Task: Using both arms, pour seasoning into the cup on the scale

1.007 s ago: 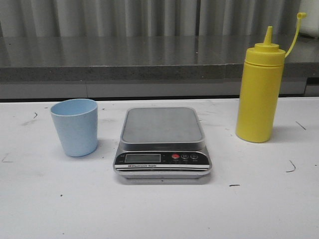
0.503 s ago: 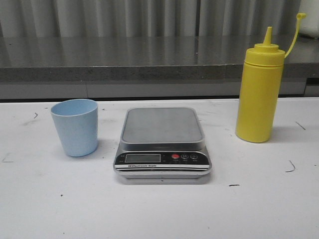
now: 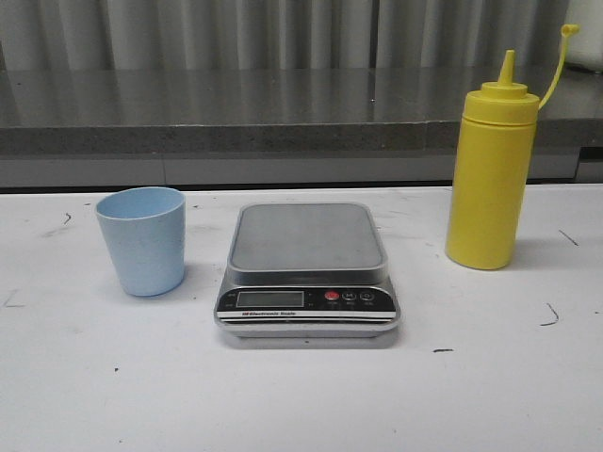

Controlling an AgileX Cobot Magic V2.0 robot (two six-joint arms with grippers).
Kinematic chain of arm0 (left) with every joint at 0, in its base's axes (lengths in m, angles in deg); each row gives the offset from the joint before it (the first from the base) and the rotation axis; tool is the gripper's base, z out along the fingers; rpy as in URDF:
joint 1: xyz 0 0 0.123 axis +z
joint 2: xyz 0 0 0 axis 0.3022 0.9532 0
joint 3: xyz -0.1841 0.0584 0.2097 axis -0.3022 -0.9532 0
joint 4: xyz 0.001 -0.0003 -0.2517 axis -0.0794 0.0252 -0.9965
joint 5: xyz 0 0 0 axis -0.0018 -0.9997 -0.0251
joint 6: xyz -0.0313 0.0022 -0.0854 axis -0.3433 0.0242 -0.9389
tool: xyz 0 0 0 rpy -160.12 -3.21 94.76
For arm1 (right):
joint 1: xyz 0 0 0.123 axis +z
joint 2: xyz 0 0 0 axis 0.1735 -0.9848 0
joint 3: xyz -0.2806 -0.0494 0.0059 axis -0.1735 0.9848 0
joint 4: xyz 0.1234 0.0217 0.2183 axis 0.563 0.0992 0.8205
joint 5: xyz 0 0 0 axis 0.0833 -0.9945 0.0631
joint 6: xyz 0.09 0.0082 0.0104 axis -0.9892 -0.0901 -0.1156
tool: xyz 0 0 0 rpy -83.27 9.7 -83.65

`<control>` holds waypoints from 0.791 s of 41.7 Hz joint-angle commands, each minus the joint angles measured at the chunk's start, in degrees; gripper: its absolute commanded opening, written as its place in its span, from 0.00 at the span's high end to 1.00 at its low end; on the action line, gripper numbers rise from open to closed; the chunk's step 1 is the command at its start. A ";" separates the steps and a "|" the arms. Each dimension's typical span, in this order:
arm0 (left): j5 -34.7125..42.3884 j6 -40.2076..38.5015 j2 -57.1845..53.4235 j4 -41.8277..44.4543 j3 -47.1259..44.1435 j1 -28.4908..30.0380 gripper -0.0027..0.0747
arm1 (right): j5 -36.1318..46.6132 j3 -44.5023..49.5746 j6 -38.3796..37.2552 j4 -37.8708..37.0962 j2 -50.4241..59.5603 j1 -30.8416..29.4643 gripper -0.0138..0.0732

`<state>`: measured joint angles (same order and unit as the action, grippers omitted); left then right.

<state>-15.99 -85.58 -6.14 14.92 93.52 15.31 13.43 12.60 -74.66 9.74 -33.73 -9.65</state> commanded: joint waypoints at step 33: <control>-3.83 0.03 29.71 -2.44 17.36 -12.27 0.30 | 4.09 -1.32 0.40 -1.05 -2.08 -0.14 0.28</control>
<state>-21.25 -85.58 19.93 13.20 106.22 4.24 13.43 12.69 -74.66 9.31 -35.05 -9.65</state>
